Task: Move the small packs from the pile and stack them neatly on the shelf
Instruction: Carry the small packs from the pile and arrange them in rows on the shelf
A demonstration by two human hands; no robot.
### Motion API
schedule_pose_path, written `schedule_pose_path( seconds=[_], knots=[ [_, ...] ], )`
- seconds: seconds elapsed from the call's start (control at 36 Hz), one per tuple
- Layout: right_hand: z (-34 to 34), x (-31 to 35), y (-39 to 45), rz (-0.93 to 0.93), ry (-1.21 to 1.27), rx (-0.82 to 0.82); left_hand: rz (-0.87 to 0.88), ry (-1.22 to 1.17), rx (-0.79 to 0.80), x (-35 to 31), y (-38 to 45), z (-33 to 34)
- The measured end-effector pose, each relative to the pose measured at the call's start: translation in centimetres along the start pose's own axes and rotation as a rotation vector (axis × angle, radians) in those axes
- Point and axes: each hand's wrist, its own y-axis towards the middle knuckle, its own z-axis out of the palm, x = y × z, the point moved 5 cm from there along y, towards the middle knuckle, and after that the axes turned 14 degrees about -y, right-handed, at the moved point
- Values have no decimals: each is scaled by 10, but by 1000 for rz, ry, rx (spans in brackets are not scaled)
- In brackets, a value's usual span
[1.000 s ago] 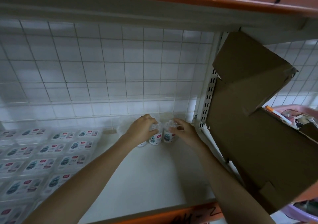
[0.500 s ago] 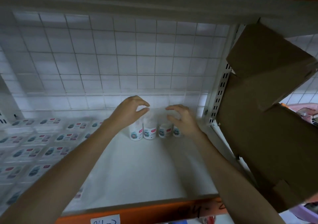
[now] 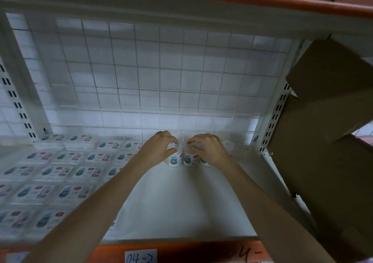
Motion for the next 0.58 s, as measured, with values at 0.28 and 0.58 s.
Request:
schedule_pose_path(
  seconds=[0.28,0.58],
  knots=[
    [-22,8,-25,107,116,-156,-10,-17,-66,-7,-14,-6],
    [-38,38,-123,166,-9,41,-13,193,-75,-27,-94,-12]
  ],
)
